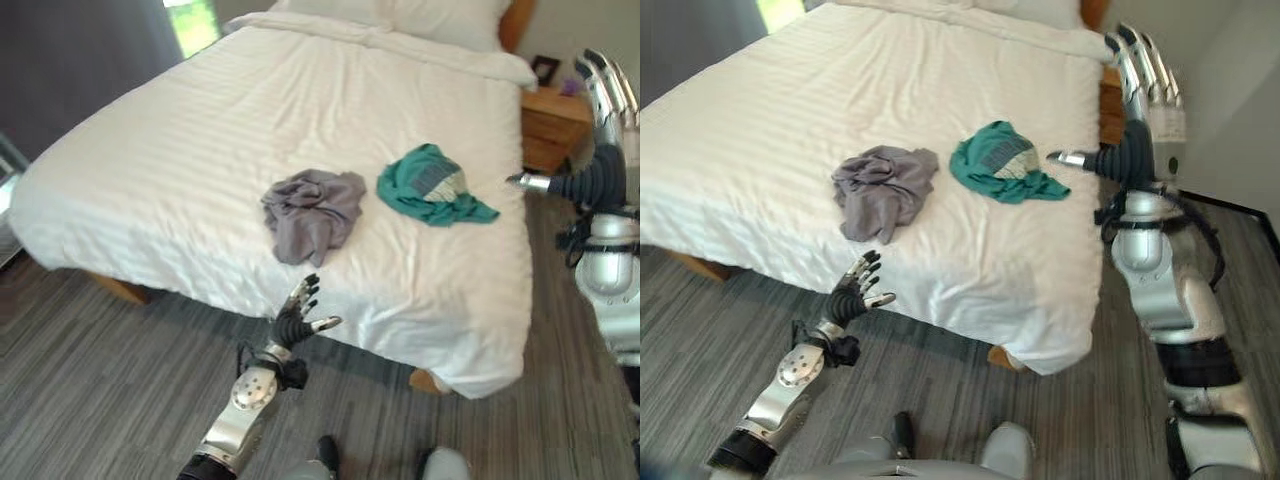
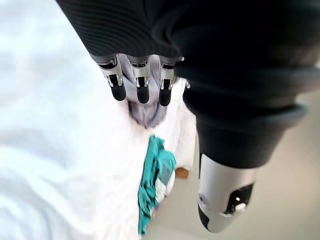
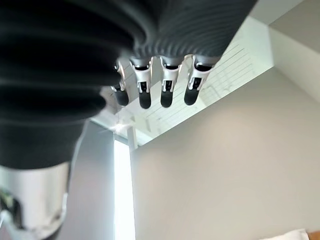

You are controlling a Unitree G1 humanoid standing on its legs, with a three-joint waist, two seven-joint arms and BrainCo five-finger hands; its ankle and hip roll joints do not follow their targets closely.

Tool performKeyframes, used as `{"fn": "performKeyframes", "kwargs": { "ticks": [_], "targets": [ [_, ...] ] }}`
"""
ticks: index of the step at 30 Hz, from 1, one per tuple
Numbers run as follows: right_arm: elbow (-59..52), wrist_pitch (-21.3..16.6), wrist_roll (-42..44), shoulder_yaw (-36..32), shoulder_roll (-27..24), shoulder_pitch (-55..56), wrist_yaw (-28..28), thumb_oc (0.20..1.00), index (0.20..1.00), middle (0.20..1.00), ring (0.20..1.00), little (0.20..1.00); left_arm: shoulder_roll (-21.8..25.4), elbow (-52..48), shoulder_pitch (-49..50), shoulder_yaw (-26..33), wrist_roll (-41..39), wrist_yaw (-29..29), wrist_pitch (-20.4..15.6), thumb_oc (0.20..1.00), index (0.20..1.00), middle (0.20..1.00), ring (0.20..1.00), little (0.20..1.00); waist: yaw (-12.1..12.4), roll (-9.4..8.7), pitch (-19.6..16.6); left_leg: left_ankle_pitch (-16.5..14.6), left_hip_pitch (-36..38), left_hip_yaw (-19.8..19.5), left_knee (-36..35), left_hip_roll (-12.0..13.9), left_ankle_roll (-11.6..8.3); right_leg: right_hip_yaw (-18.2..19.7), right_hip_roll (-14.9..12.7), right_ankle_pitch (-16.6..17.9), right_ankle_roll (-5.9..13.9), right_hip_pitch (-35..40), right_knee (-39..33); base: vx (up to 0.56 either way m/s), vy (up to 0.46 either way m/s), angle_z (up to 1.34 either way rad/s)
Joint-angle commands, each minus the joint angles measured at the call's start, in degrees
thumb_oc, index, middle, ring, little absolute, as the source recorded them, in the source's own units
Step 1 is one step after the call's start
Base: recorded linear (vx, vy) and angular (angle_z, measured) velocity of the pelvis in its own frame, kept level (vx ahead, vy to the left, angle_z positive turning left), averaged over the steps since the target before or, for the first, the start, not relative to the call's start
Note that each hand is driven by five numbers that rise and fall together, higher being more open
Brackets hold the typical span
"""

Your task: Pick up bed clothes into laundry basket.

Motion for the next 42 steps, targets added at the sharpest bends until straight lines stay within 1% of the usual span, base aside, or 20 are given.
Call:
{"fn": "performKeyframes", "kwargs": {
  "ticks": [1,2,8,9,10,11,12,13,17,19,20,21,23,27,29,32,34,39,40,42],
  "targets": [
    [3.20,3.93,2.23,-3.75,0.15,3.85,-1.75,1.000,1.000,1.000,1.000,1.000,0.40,-4.94,0.61,-1.05,-1.07,-2.77,-2.79,1.000,1.000,1.000,1.000,1.000,-1.89,-1.51,-0.63,-2.94,0.45,0.33,-0.67,3.77,-6.63,2.47,5.92,3.71,0.32,3.22,0.53,0.30,-0.104,1.85],
    [6.23,4.18,2.63,-3.36,-0.89,3.36,-1.84,1.000,1.000,1.000,1.000,1.000,0.57,-4.53,0.75,-0.79,-1.30,-2.99,-2.92,1.000,1.000,1.000,1.000,1.000,-1.77,-1.59,-0.58,-3.20,0.83,-0.50,-0.67,3.80,-6.80,3.22,5.80,4.47,0.56,2.76,0.36,0.08,-0.035,1.74],
    [6.29,4.17,2.64,-3.28,-0.90,3.27,-1.86,1.000,1.000,1.000,1.000,1.000,0.54,-4.53,0.76,-0.75,-1.30,-2.99,-2.92,1.000,1.000,1.000,1.000,1.000,-1.83,-1.57,-0.57,-3.20,0.84,-0.52,-0.67,3.80,-6.80,3.20,5.80,4.47,0.56,2.78,0.36,0.09,-0.049,0.14],
    [25.50,2.66,8.75,5.23,-5.27,-7.21,0.47,1.000,1.000,1.000,1.000,1.000,0.29,-2.09,6.40,0.97,-2.16,-3.90,-2.67,1.000,1.000,1.000,1.000,1.000,2.04,-1.35,-1.95,-3.34,1.28,-1.46,-0.67,4.94,-8.39,-0.46,3.99,5.41,0.40,4.87,-0.30,0.46,-0.262,-0.14],
    [26.14,2.45,8.91,6.30,-5.23,-8.35,0.33,1.000,1.000,1.000,1.000,1.000,-0.01,-2.11,6.49,1.33,-2.15,-3.91,-2.66,1.000,1.000,1.000,1.000,1.000,1.54,-1.17,-1.98,-3.30,1.17,-1.55,-0.67,4.94,-8.39,-0.55,3.98,5.42,0.39,4.82,-0.30,0.51,-0.348,-0.07],
    [29.32,1.80,11.06,9.68,-5.24,-12.75,1.43,1.000,1.000,1.000,1.000,1.000,-0.54,-0.47,6.94,1.87,-2.98,-3.60,-2.58,1.000,1.000,1.000,1.000,1.000,2.05,-0.31,-1.47,-2.62,-0.27,-2.12,-0.67,5.77,-9.31,-1.72,4.11,4.75,0.12,4.37,-0.30,0.04,-0.088,0.13],
    [29.56,1.73,11.15,10.05,-5.26,-13.18,1.43,1.000,1.000,1.000,1.000,1.000,-0.66,-0.44,6.90,1.96,-2.99,-3.60,-2.59,1.000,1.000,1.000,1.000,1.000,1.88,-0.22,-1.50,-2.60,-0.38,-2.18,-0.67,5.80,-9.33,-1.78,4.14,4.75,0.10,4.31,-0.30,0.08,-0.149,0.63],
    [31.92,1.30,12.49,12.51,-5.16,-15.96,2.22,1.000,1.000,1.000,1.000,1.000,-0.75,0.10,6.74,2.01,-3.46,-3.25,-2.69,1.000,1.000,1.000,1.000,1.000,2.19,0.32,-0.97,-2.13,-1.48,-2.50,-0.67,6.36,-9.88,-2.51,4.35,4.43,-0.11,3.93,-0.30,0.03,-0.078,0.66],
    [37.79,0.70,13.92,16.96,-4.82,-20.67,3.40,1.000,1.000,1.000,1.000,1.000,-0.17,0.26,6.56,1.87,-4.63,-3.34,-3.19,1.000,1.000,1.000,1.000,1.000,3.24,1.13,0.58,-0.77,-3.97,-3.21,-0.67,7.23,-10.87,-3.17,4.81,4.16,-0.47,2.45,-0.30,0.00,-0.074,0.26],
    [41.70,-0.04,15.75,19.59,-5.31,-25.39,3.55,1.000,1.000,1.000,1.000,1.000,0.16,1.29,4.80,1.95,-5.06,-2.44,-3.92,1.000,1.000,1.000,1.000,1.000,3.71,1.91,2.30,0.86,-7.43,-3.75,-0.67,7.89,-12.17,-4.02,5.15,4.42,-0.71,-0.65,-0.30,-0.07,-0.074,0.24],
    [41.74,-0.05,15.77,19.68,-5.30,-25.48,3.55,1.000,1.000,1.000,1.000,1.000,0.13,1.30,4.79,1.97,-5.05,-2.44,-3.93,1.000,1.000,1.000,1.000,1.000,3.67,1.93,2.25,0.87,-7.51,-3.77,-0.67,7.89,-12.17,-4.04,5.15,4.42,-0.72,-0.71,-0.30,-0.09,-0.093,0.32],
    [45.27,-0.26,17.17,20.57,-5.23,-28.17,3.56,1.000,1.000,1.000,1.000,1.000,0.03,2.21,3.53,1.40,-5.14,-1.88,-4.43,1.000,1.000,1.000,1.000,1.000,4.13,2.22,2.92,1.77,-9.89,-4.14,-0.67,8.42,-13.10,-4.71,5.20,4.38,-0.71,-2.56,-0.30,-0.05,-0.075,0.23],
    [49.55,-0.33,17.28,22.61,-5.81,-31.82,3.02,1.000,1.000,1.000,1.000,1.000,-0.10,3.04,2.24,1.22,-5.51,-1.22,-4.89,1.000,1.000,1.000,1.000,1.000,4.66,2.55,3.49,2.81,-12.18,-4.44,-0.67,8.98,-14.03,-5.50,5.43,4.22,-0.79,-4.29,-0.30,-0.05,-0.093,0.20],
    [51.69,-0.63,15.94,25.67,-5.99,-34.31,2.69,1.000,1.000,1.000,1.000,1.000,-0.63,3.81,0.90,1.56,-5.93,-0.66,-5.54,1.000,1.000,1.000,1.000,1.000,5.36,3.46,5.11,4.77,-16.21,-4.80,-0.67,10.06,-15.32,-6.47,5.81,4.08,-0.92,-6.98,-0.30,-0.05,-0.069,0.19],
    [53.18,-0.93,15.76,26.53,-4.76,-34.76,2.66,1.000,1.000,1.000,1.000,1.000,-1.28,5.67,-0.04,1.55,-5.75,-0.25,-5.95,1.000,1.000,1.000,1.000,1.000,5.76,4.08,5.97,5.66,-18.41,-4.95,-0.67,10.70,-15.85,-7.05,5.84,4.30,-0.75,-8.81,-0.30,-0.06,-0.060,0.22],
    [54.21,-1.10,16.29,26.62,-4.11,-34.77,2.95,1.000,1.000,1.000,1.000,1.000,-1.57,7.11,-0.51,1.56,-5.68,-0.01,-6.21,1.000,1.000,1.000,1.000,1.000,5.81,4.24,6.00,5.93,-19.52,-4.92,-0.67,10.89,-16.01,-6.94,6.08,4.42,-0.81,-9.80,-0.30,-0.02,-0.048,0.08],
    [56.89,-1.31,17.79,26.77,-1.95,-34.03,3.70,1.000,1.000,1.000,1.000,1.000,-2.17,9.43,-1.85,1.45,-5.66,0.37,-6.16,1.000,1.000,1.000,1.000,1.000,6.04,4.64,6.79,6.53,-21.32,-4.79,-0.67,11.38,-16.51,-7.06,6.28,4.70,-0.82,-11.37,-0.30,-0.05,-0.057,0.06],
    [60.80,-1.81,20.83,26.13,1.28,-32.28,5.28,1.000,1.000,1.000,1.000,1.000,-2.36,12.51,-3.36,2.04,-4.67,0.91,-6.51,1.000,1.000,1.000,1.000,1.000,6.45,5.44,7.01,7.01,-23.39,-4.44,-0.67,11.79,-17.08,-7.06,6.56,4.74,-0.70,-13.43,-0.30,-0.03,-0.027,0.00],
    [61.37,-1.78,21.51,25.84,1.40,-32.02,5.75,0.200,0.200,0.200,0.200,0.200,-2.08,12.83,-3.51,2.24,-4.18,1.01,-6.59,1.000,1.000,1.000,1.000,1.000,6.45,5.51,6.91,7.10,-23.49,-4.37,-0.67,11.87,-17.11,-7.05,6.52,4.66,-0.68,-13.48,-0.30,0.01,-0.024,-0.05],
    [61.24,-2.07,23.22,25.06,1.69,-30.86,6.66,0.200,0.200,0.200,0.200,0.200,-1.43,13.49,-3.43,3.53,-3.77,1.35,-6.73,1.000,1.000,1.000,1.000,1.000,6.30,5.77,6.61,7.19,-22.95,-4.03,-0.67,12.07,-17.16,-6.86,6.64,4.32,-0.80,-13.12,-0.30,0.03,-0.009,-0.03]
  ]
}}
